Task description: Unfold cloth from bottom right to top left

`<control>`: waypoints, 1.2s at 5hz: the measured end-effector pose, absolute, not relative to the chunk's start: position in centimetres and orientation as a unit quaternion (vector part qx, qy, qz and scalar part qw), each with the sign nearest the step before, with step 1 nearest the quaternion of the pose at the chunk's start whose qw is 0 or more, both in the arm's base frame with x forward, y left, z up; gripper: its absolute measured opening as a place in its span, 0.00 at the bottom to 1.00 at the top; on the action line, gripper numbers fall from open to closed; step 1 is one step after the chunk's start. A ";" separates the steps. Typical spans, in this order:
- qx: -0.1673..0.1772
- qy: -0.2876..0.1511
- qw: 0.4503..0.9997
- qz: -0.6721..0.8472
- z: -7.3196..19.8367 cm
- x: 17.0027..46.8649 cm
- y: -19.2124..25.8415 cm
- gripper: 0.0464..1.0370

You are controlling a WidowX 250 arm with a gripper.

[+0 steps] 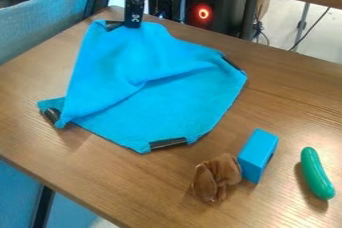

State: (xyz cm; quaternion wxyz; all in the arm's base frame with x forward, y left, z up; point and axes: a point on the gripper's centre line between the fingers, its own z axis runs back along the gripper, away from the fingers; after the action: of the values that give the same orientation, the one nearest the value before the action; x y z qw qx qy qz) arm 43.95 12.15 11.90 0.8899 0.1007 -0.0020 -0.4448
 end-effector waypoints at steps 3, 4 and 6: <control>0.144 -0.027 0.873 -0.466 15.3 45.4 13.3 0.00; 0.139 -0.010 0.871 -0.470 13.9 45.7 14.4 0.00; 0.131 0.000 0.862 -0.490 12.6 46.2 14.6 0.00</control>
State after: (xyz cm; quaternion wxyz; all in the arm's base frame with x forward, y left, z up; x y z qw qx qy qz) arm 46.24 14.58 12.63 0.8616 0.1308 0.0002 -0.4905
